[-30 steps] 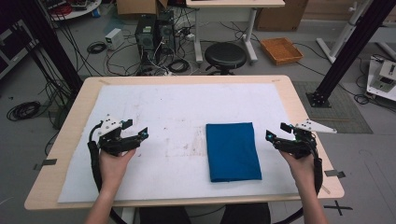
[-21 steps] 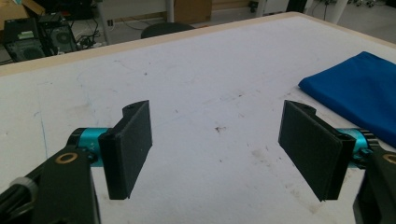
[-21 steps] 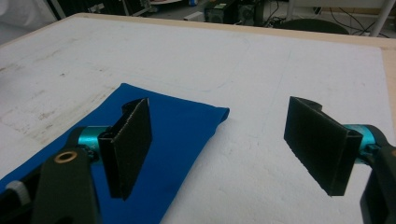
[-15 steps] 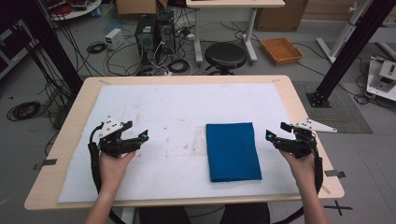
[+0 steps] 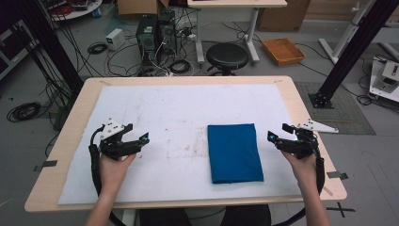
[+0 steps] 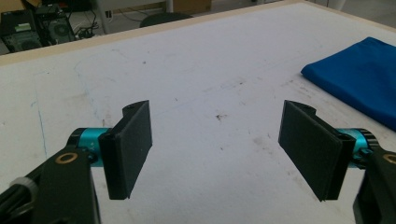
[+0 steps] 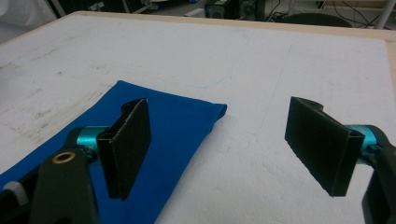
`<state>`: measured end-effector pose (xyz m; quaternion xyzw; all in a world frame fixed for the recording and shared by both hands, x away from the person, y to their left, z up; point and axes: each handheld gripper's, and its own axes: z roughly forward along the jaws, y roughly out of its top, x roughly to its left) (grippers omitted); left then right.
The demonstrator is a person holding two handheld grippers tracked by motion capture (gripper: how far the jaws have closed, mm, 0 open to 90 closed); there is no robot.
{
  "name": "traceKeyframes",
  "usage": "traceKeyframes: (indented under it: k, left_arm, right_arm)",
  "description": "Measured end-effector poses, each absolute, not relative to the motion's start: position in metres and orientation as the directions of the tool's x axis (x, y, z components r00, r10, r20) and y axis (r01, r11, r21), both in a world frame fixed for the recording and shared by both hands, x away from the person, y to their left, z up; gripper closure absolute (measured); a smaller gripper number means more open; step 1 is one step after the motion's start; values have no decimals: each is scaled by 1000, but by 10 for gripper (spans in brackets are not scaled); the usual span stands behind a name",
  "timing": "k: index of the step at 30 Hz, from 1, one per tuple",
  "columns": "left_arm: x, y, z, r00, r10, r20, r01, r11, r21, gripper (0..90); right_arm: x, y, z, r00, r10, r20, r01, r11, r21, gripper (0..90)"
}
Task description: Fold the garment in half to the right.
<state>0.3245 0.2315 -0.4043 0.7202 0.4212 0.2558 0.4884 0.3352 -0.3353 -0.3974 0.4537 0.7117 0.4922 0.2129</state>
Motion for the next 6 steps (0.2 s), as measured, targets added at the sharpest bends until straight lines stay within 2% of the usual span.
traceKeyframes:
  k: [6]
  left_arm:
    - [323, 235, -404, 510, 859, -42, 356, -166, 919, 259]
  right_arm:
    - [339, -334, -400, -497, 855, 147, 443, 105, 890, 220]
